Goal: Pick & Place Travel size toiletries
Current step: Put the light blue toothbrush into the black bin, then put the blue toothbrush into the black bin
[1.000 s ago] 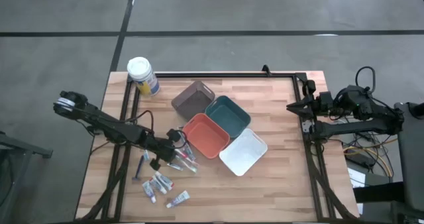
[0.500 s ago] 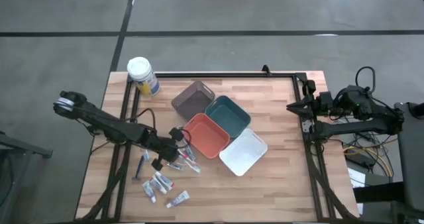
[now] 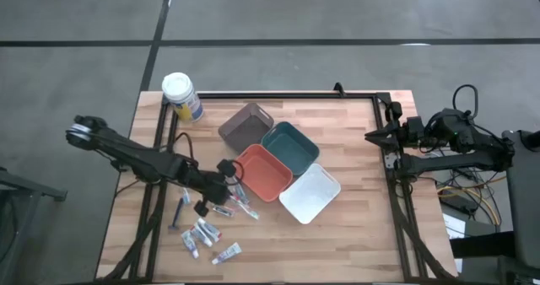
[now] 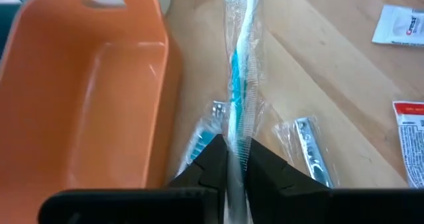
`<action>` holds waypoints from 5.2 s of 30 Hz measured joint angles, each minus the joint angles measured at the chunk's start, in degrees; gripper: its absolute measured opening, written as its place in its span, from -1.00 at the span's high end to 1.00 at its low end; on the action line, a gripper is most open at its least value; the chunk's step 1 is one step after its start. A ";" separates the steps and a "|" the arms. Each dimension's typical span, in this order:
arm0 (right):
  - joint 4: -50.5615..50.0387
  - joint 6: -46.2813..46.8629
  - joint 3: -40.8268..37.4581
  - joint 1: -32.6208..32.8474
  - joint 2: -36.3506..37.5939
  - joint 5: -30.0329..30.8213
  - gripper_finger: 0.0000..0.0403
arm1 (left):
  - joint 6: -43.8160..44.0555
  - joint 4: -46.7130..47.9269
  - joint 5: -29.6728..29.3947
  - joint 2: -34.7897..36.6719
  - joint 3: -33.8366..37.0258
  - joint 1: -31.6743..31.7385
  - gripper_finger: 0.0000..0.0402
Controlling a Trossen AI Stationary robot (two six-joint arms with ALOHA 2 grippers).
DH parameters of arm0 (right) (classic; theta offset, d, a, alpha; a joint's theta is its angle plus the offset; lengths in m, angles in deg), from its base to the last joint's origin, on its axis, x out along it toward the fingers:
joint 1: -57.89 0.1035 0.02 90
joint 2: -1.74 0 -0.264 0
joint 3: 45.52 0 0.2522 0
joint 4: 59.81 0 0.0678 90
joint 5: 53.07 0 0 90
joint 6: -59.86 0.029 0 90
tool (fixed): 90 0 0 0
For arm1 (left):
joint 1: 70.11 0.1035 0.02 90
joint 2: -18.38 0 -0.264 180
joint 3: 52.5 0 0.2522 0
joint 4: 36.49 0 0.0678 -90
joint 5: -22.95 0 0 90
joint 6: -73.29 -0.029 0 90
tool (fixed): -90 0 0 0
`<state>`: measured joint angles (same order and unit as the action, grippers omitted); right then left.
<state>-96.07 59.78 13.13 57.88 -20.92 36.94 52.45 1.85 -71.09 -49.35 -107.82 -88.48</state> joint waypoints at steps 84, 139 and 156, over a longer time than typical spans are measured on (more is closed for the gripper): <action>0.00 0.02 0.00 -0.02 -0.01 0.00 0.83 | 32.31 -4.19 -11.36 -1.58 -0.59 38.99 0.35; 0.00 -0.04 0.00 -0.02 -0.02 0.00 0.83 | 1.09 -9.11 -2.92 8.02 17.33 13.59 0.34; 0.00 0.00 0.00 -0.02 -0.01 0.01 0.83 | -3.01 -12.15 -2.88 8.02 17.94 13.54 -0.02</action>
<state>-96.07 59.78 13.13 57.86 -20.93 36.94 49.44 -10.30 -73.97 -41.33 -89.87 -74.93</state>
